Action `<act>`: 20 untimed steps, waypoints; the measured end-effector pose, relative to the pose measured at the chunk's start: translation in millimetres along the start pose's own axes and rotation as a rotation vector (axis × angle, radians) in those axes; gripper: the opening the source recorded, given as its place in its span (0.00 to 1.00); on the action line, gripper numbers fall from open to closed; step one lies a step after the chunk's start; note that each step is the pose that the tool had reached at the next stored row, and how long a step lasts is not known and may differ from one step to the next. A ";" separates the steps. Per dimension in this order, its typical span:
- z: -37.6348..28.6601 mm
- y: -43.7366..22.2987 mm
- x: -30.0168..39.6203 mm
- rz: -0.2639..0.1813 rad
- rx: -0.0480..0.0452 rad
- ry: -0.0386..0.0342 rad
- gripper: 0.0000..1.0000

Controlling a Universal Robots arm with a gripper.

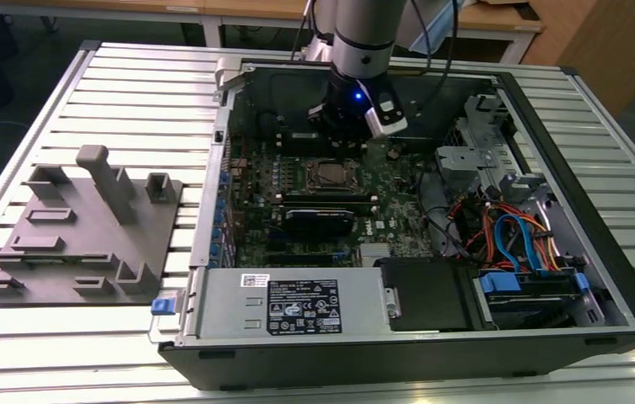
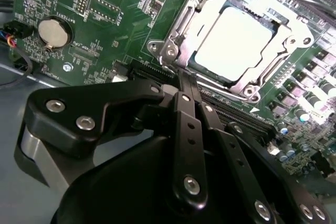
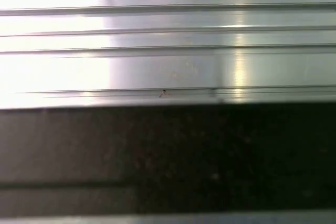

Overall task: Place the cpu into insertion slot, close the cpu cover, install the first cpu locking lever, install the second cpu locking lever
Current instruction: 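Install the first cpu locking lever, then install the second cpu locking lever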

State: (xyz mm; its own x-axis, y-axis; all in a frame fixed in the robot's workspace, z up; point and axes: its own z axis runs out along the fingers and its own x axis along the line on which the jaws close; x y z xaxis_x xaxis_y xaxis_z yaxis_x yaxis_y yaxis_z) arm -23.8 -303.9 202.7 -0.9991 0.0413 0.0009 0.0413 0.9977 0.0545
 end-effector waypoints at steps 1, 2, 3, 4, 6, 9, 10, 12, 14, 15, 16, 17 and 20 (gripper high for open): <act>0.0 0.0 0.0 0.000 -0.0002 -0.0001 0.10; 0.0 0.0 0.0 0.000 -0.0002 -0.0001 0.10; -0.1 -0.2 0.0 0.000 0.0001 0.0001 0.10; -0.2 -0.8 -0.1 0.000 0.0006 0.0001 0.10; -0.2 -2.0 -0.1 0.000 0.0011 0.0000 0.10; -0.2 -2.1 -0.1 0.000 0.0014 -0.0001 0.10; -0.2 -2.1 -0.1 0.000 0.0020 -0.0001 0.10; -0.2 -2.1 -0.1 0.000 0.0028 0.0000 0.10; -0.2 -2.4 0.0 0.000 0.0028 0.0000 0.10; -0.2 -2.7 -0.1 0.000 0.0027 -0.0001 0.10; -0.2 -2.8 -0.1 0.000 0.0026 -0.0001 0.10; -0.3 -4.5 -0.2 0.000 0.0027 -0.0001 0.10; -0.4 -6.3 -0.2 0.000 0.0026 -0.0001 0.10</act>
State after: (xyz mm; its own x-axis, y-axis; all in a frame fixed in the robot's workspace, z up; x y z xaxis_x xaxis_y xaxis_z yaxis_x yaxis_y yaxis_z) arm -23.8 -310.3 202.8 -0.9992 0.0412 0.0008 0.0411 0.9978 0.0519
